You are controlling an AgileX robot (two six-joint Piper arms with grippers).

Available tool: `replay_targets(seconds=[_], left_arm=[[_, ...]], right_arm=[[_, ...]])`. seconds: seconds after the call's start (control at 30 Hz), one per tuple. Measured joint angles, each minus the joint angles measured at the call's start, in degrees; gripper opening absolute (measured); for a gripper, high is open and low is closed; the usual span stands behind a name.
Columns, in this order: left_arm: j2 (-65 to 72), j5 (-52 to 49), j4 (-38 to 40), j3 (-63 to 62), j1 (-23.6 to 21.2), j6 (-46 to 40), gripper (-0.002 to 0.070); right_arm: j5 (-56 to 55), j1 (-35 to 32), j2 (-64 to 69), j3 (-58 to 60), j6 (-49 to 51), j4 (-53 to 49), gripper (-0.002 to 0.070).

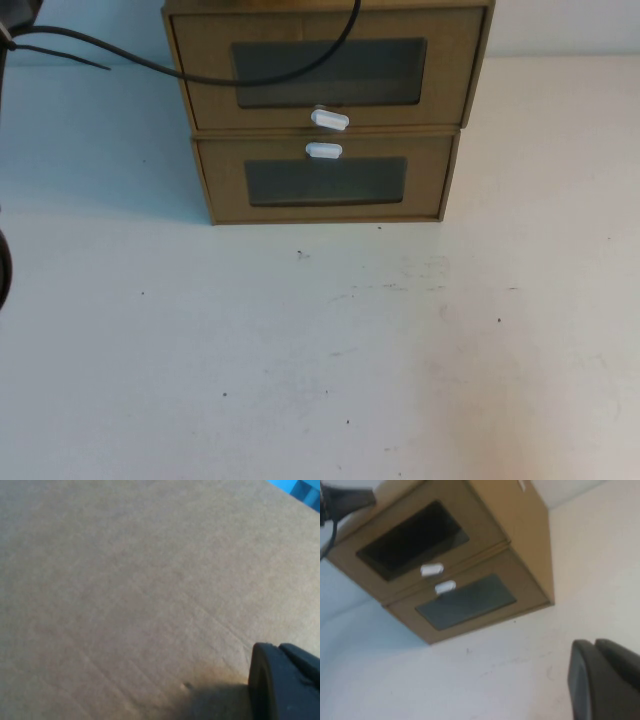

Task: Open the shoe box
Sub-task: 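Pull the top drawer of the cardboard box fully open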

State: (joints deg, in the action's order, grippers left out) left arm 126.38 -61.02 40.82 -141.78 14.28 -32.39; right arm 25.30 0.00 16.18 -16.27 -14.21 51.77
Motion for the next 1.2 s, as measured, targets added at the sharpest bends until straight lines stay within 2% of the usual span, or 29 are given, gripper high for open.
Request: replay_targets(seconds=[0.27,0.5,0.77,0.9,0.97,1.2], left_arm=[[0.0,-0.92,0.0,-0.14,0.0,0.58,-0.0005],[0.0,-1.53,0.0,-0.26,0.0,1.17,-0.0005],[0.0,-1.99,0.0,-0.26,0.0,1.84,-0.0005],[0.0,-2.39,0.0,-0.41,0.0,2.01,-0.0005],[0.0,-2.67,0.0,-0.41,0.0,2.15,-0.0005],[0.0,-3.02,0.0,-0.41,0.0,2.28,-0.0005]], right_arm=[[10.48,1.5,12.49,-10.2,-10.35,-2.22,-0.0013],[11.3,14.38,22.47,-17.49,-9.91,-13.09,-0.0013],[12.66,24.42,44.24,-34.88,-7.31,-23.15,-0.0013],[12.78,31.99,54.75,-45.06,-0.37,-35.77,-0.0013],[12.78,36.1,59.4,-48.94,5.72,-45.76,-0.0013],[10.23,44.95,69.46,-53.0,26.43,-79.54,-0.0013]])
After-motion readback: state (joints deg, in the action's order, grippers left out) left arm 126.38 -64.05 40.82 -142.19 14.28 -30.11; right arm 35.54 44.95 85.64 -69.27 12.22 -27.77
